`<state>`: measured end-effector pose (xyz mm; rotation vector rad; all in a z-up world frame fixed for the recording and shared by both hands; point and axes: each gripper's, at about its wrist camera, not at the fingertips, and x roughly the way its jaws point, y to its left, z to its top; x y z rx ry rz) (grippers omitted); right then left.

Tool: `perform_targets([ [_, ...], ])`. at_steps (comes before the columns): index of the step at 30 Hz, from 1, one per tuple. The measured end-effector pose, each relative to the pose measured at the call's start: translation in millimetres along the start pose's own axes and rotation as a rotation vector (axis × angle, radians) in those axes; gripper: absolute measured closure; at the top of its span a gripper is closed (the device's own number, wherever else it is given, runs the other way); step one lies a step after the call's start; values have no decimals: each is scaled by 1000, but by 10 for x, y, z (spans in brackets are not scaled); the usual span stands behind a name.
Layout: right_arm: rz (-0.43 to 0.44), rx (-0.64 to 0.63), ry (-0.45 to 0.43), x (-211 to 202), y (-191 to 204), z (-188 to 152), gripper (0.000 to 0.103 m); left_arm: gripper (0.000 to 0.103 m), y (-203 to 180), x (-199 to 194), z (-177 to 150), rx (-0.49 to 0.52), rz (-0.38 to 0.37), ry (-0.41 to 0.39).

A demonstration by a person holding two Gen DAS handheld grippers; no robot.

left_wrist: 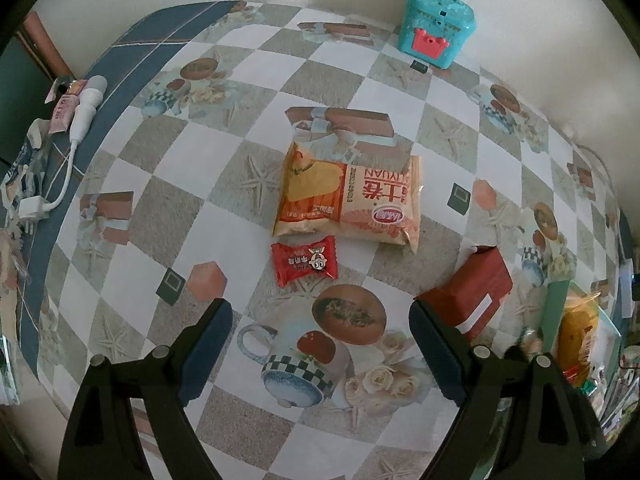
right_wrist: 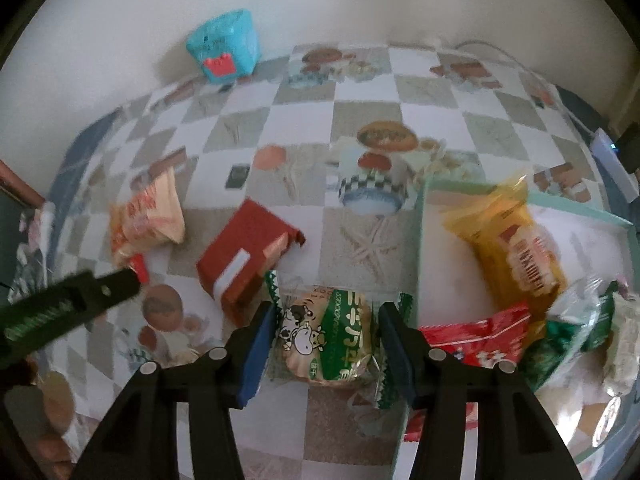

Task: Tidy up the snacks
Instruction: 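Grasp the green-labelled bun bag with the right gripper while the left grasps the red box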

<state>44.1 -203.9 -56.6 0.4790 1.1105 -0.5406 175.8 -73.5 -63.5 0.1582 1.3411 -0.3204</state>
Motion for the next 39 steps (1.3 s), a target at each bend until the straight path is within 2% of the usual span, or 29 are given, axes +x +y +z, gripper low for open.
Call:
perform_targets([
  [4,48,43,-25,-172,-87,73,47,13,9,-54,-14,6,-6,-7],
  [9,53,73,-75,-422,-179,145,47,13,-62,-65,-9,23,-33,-5],
  [16,-2,156,-118,-668,-471,226,47,13,-233,-78,-32,72,-68,-26],
  [22,-32,239,-92,-654,-795,233,47,13,-533,-106,-113,178,-73,-65],
  [29,-22,259,-71,-614,-887,220,47,14,-918,1,-266,319,-43,-77],
  [31,-20,258,-69,-610,-884,216,47,19,-1000,31,-304,349,-33,-79],
  [33,-18,258,-67,-607,-887,211,47,29,-1086,81,-341,378,-17,-80],
  [37,-14,259,-62,-592,-891,207,47,33,-1184,146,-401,409,-1,-85],
  [39,-12,260,-59,-585,-895,206,47,41,-1204,179,-418,420,16,-92],
])
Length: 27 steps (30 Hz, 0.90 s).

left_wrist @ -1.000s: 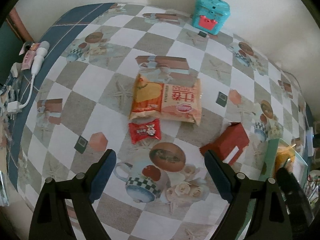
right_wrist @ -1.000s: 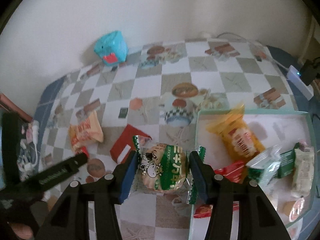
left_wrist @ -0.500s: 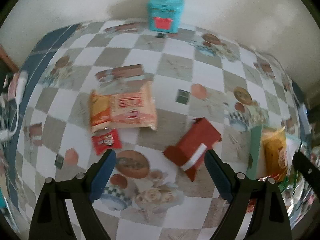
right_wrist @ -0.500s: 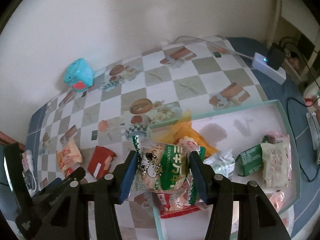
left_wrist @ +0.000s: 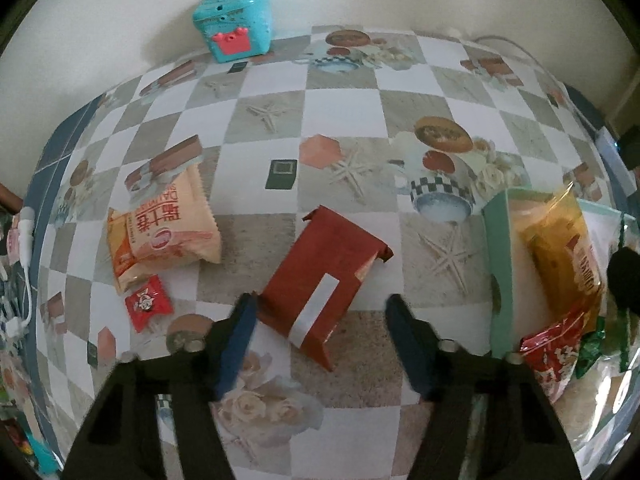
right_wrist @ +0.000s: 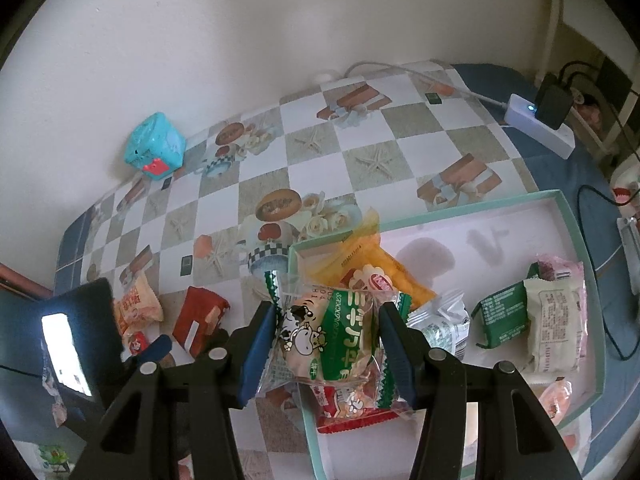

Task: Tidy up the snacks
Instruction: 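Grasp the green-labelled bun bag with the right gripper while the left grasps the red box, then carry the bun bag and red box over the white tray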

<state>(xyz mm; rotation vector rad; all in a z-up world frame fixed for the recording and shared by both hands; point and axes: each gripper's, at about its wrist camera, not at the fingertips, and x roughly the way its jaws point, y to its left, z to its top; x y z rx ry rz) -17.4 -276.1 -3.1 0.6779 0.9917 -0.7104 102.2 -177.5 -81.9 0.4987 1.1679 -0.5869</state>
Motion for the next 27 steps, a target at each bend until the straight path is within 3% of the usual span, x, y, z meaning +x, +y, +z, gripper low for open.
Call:
perform_targets([
  [2,0,1,4,5,-3,-2,47,42,-11,31,-4,5,21,-3],
  [5,1,0,8,10,-2,-7,47,55,-25,57,-13,13,50,-4],
  [12,4,7,5,-15,-27,-7,47,59,33,-70,23,-5,54,-12],
  [27,-14,62,-54,-392,-293,-8,47,62,-25,-1058,97,-13,34,-191],
])
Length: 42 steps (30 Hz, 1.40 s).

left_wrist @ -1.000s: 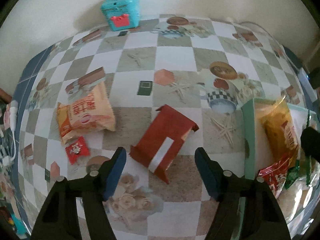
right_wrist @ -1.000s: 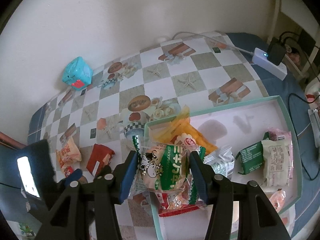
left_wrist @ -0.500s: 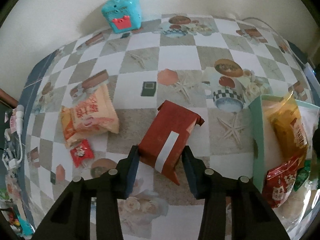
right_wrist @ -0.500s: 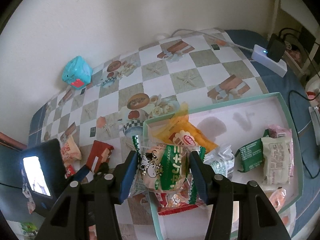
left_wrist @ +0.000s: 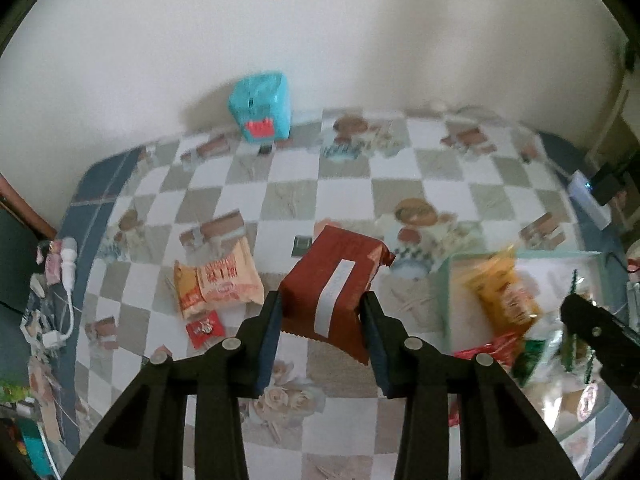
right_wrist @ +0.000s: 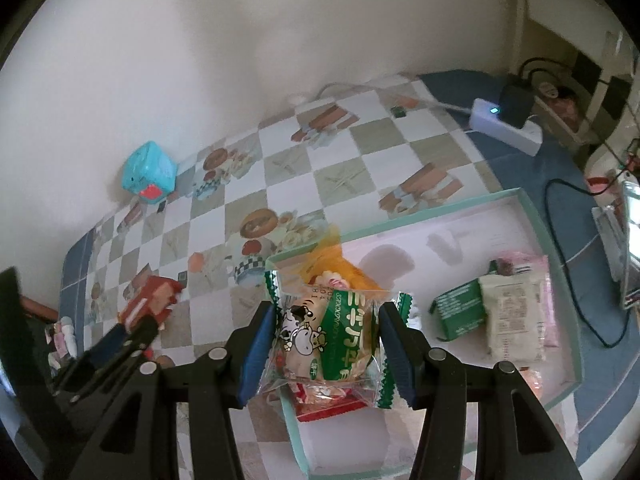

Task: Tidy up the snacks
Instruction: 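Carry the bun bag and red box over the white tray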

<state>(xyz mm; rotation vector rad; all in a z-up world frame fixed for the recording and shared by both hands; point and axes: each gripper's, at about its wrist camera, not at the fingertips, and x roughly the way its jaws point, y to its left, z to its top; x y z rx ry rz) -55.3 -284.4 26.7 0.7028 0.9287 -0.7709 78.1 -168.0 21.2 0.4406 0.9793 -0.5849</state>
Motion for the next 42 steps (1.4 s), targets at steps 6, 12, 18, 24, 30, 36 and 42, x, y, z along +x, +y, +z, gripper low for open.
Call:
perform_targets([
  [6,-14,31,-59,-275,-158,30,47,62,-109,-390,17,16,-33,-69],
  [12,-22,65,-111,-532,-330,37,47,62,-290,-675,-48,50,-73,-107],
  [18,-50,121,-172,-794,-581,-27,47,62,-505,-811,-238,94,-79,-113],
  [24,-81,158,-166,-829,-815,-127,47,62,-668,-786,-441,127,-132,-73],
  [30,-104,175,-100,-635,-969,-235,47,62,-788,-590,-653,124,-195,34],
  [36,-139,191,32,-228,-1090,-306,47,62,-946,-305,-815,147,-216,159],
  [42,-156,196,110,43,-1132,-369,46,62,-1083,-133,-928,191,-193,240],
])
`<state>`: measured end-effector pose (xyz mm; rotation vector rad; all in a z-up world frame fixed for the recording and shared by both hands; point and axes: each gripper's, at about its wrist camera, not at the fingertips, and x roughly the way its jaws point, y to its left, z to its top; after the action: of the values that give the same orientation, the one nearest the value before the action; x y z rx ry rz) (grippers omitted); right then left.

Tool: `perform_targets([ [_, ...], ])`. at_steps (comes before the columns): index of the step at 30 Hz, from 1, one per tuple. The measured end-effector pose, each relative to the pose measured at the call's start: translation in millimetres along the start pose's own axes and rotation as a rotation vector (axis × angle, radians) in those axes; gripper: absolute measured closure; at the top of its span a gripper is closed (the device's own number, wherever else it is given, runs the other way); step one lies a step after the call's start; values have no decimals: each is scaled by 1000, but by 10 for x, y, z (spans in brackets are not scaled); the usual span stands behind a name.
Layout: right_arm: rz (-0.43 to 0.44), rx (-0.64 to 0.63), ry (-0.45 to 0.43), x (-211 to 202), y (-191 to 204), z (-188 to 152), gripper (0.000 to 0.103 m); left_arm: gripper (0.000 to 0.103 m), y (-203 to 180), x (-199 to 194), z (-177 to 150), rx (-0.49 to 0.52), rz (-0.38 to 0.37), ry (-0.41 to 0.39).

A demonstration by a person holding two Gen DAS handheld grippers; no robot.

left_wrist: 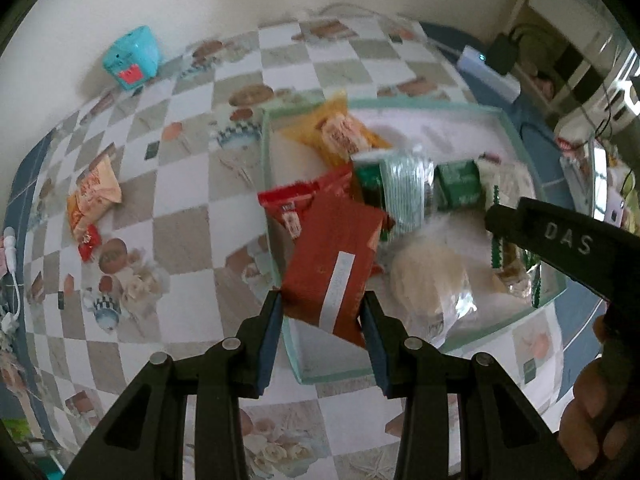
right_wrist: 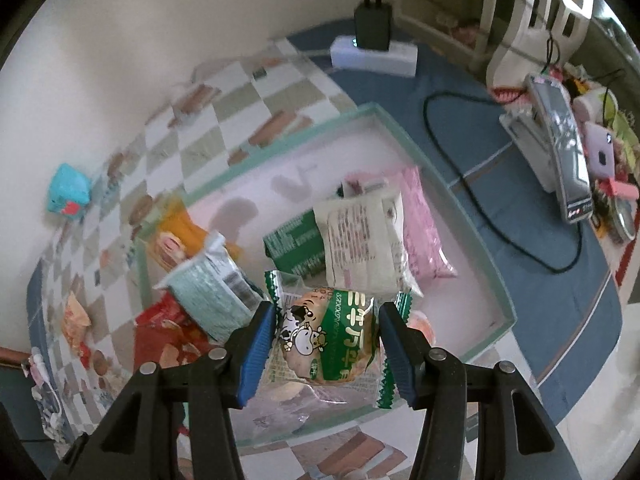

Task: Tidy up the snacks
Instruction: 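Carry the bun bag and red box over the white tray, then open both grippers to drop the bun bag and red box into the tray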

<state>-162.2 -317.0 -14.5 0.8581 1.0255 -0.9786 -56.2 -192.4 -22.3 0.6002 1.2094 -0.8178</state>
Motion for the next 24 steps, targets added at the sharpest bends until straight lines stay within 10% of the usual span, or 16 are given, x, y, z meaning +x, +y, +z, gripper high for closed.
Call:
perform_targets([
  [13,-22,4,25,109,18,-20,43,60,-80,244,-57,12,-30,102],
  [24,-19,0,17,65,59,-15,28,37,110,80,1,-61,-20,49],
])
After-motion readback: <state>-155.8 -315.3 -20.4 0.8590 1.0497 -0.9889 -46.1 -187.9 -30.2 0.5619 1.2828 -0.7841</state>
